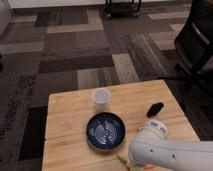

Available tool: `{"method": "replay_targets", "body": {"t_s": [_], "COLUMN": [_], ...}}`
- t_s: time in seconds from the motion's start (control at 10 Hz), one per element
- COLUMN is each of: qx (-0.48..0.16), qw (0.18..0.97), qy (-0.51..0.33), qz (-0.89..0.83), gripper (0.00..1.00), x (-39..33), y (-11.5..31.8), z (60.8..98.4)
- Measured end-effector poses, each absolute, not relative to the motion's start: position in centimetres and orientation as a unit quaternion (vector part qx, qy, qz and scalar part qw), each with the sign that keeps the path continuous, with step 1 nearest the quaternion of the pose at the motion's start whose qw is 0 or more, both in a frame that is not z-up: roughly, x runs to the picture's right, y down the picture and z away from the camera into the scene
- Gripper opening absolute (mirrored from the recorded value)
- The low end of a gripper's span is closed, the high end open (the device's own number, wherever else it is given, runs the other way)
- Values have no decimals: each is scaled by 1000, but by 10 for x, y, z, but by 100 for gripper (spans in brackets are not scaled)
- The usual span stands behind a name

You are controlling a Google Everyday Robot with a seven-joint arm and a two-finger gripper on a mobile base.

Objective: Place the pepper in the ceramic cup

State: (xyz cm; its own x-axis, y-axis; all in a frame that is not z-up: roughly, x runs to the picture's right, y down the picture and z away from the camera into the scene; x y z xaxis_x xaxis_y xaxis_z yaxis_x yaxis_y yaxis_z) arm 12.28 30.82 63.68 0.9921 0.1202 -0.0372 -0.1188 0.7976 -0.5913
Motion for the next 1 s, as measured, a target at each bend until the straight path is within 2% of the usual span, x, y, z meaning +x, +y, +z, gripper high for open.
{"method": "replay_targets", "body": {"t_s": [0.4, 0.5, 0.6, 0.7, 0.8, 1.0], "qx": [-327, -328, -325, -326, -325, -321], "qw": [943, 942, 943, 943, 943, 945], "qy": [-7, -5, -4, -3, -3, -1], "qz": [67, 68, 67, 68, 67, 65], "gripper": [80, 77, 62, 54, 42, 11], "x": [121, 123, 125, 125, 125, 126], "y": [327, 328, 327, 329, 329, 325], "z": [653, 655, 659, 660, 662, 662]}}
